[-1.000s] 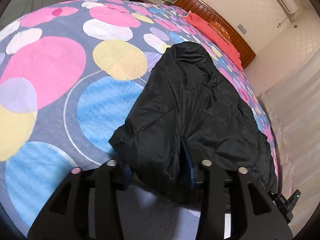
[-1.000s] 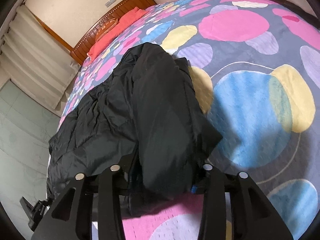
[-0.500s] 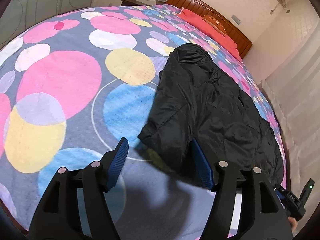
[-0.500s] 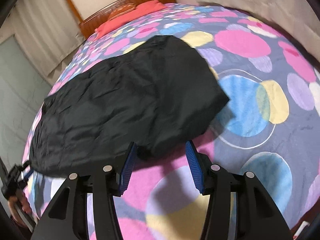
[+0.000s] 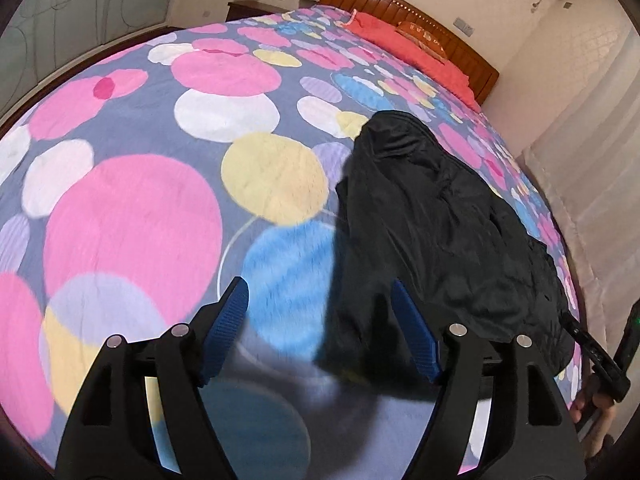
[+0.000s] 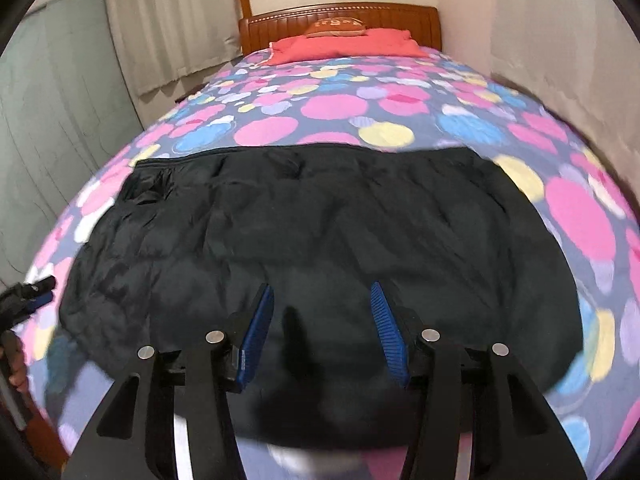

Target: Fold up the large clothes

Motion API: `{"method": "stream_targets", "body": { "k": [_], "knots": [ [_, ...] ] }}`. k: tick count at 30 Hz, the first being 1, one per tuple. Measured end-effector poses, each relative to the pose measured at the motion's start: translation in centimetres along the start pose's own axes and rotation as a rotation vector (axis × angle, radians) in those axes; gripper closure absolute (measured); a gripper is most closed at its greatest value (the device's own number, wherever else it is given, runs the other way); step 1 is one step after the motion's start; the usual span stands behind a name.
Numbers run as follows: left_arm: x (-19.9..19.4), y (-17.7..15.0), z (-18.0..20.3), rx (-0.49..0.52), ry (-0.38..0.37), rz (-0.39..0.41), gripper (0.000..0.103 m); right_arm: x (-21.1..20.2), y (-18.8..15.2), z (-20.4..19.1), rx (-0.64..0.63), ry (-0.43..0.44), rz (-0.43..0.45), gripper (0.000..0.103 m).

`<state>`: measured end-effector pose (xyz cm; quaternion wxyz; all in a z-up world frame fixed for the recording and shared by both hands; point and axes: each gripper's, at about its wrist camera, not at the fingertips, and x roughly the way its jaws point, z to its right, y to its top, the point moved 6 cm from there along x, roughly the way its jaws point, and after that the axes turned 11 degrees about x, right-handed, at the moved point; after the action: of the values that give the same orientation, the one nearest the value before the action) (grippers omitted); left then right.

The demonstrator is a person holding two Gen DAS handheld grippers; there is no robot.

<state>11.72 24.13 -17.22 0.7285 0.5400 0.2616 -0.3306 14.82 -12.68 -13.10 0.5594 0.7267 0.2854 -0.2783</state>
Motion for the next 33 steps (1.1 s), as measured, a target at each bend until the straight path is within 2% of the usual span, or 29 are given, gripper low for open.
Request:
{"method": "stream_targets", "body": {
  "k": [6, 13, 18, 23, 28, 30, 33],
  "knots": [
    [2.5, 2.2, 0.6, 0.034, -0.015, -0.029, 0.030, 4.0, 1.8, -1.6, 0.010, -0.080, 0.024, 0.052],
    [5.3, 3.7, 2.3, 0.061, -0.083, -0.058, 0.029, 7.1, 1.1, -1.8, -0.009, -0.152, -0.005, 0.052],
    [6.7, 4.0, 3.5, 0.080, -0.124, -0.074, 0.028, 7.9, 0.2, -1.8, -0.016, -0.167, 0.007, 0.051],
    [8.9, 4.5, 4.7, 0.093, -0.184, -0.129, 0.027, 8.1, 0.0, -1.8, -0.016, -0.169, 0.013, 0.051],
    [11.1, 4.5, 5.4, 0.086, -0.240, -0.207, 0.021, 8.1, -0.1, -1.9, -0.012, -0.168, 0.021, 0.051],
    [12.0, 4.5, 5.6, 0.083, -0.269, -0.234, 0.013, 8.2, -0.1, -1.9, -0.011, -0.169, 0.023, 0.051],
    [12.8, 4.6, 6.1, 0.107, -0.287, -0.252, 0.013, 8.2, -0.1, -1.8, -0.011, -0.169, 0.023, 0.051]
  ]
}}
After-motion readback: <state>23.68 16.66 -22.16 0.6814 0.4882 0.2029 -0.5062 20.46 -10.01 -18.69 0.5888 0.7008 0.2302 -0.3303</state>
